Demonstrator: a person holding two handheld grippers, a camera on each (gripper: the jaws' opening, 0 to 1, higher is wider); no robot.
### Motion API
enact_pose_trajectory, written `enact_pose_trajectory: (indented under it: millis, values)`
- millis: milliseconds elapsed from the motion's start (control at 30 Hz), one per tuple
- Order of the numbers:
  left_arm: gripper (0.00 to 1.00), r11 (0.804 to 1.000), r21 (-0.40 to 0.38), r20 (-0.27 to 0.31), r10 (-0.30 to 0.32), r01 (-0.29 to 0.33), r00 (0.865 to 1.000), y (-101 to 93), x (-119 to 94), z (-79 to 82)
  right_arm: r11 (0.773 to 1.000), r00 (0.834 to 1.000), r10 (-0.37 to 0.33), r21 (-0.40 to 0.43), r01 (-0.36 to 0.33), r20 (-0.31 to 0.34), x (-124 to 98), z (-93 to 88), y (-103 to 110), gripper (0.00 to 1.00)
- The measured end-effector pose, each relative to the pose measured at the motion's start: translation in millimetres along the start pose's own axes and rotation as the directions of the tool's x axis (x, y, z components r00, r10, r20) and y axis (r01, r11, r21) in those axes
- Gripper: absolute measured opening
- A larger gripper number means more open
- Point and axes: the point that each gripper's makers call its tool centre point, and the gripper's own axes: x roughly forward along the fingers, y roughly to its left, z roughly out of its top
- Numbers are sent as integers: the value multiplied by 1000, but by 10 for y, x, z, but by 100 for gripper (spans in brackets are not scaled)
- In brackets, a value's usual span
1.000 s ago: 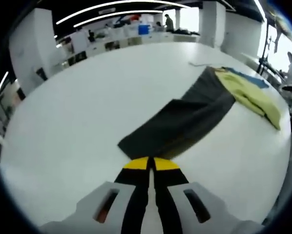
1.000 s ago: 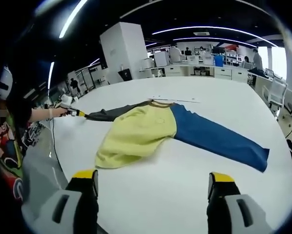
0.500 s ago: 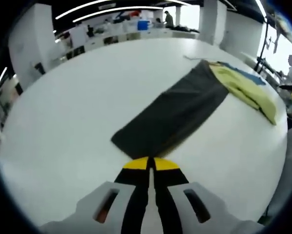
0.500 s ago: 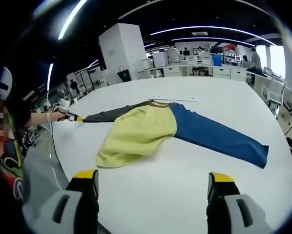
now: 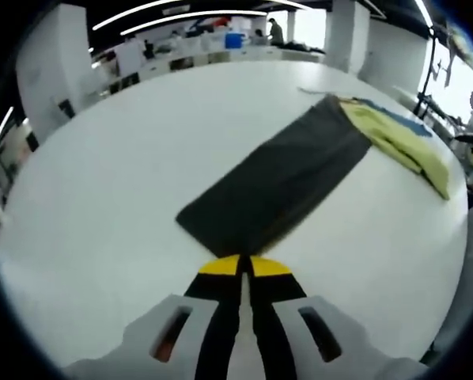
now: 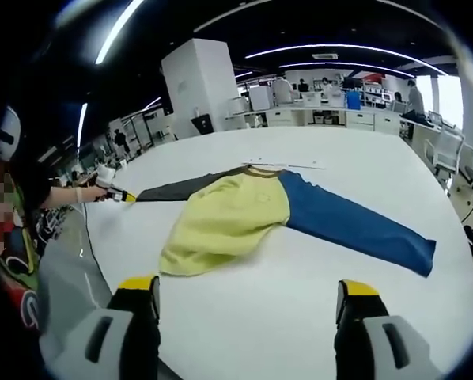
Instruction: Fold the garment on the visible template until the final outline fits inside the template.
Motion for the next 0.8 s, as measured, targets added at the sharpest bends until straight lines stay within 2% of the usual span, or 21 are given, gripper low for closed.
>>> enact_pose_trajectory:
  millis: [67, 133, 433, 500, 567, 667, 800]
  values:
    - [1, 1000, -4, -6, 3, -3, 1000, 19, 32, -83, 1000, 1000, -7, 0, 7, 0, -23, -6, -16, 93]
    - [1, 1000, -28, 13, 6, -5, 1000, 24, 15, -61, 1000, 1000, -11, -1, 11, 0, -58, -14, -20, 93]
    - [2, 1000, 1, 11, 10, -10, 1000, 10, 30, -42, 1000, 999, -28, 11, 28, 15, -136, -40, 2, 93]
    - [5, 1000, 0, 8, 0, 0, 1000, -13, 26, -37, 999, 999, -30, 13, 30, 20, -139, -39, 29, 93]
    - [16, 1000, -7, 11, -11, 11, 1000, -48, 21, -23, 999, 999, -31, 17, 31, 27, -147, -38, 41, 93]
    - [29, 999, 38, 0, -4, 4, 1000, -67, -1, -28, 999, 999, -31, 20, 30, 32, -153, -45, 52, 93]
    - [32, 1000, 11, 31, -10, 10, 999, -96, -54, 30, 999, 999, -33, 27, 32, 41, -172, -55, 29, 93]
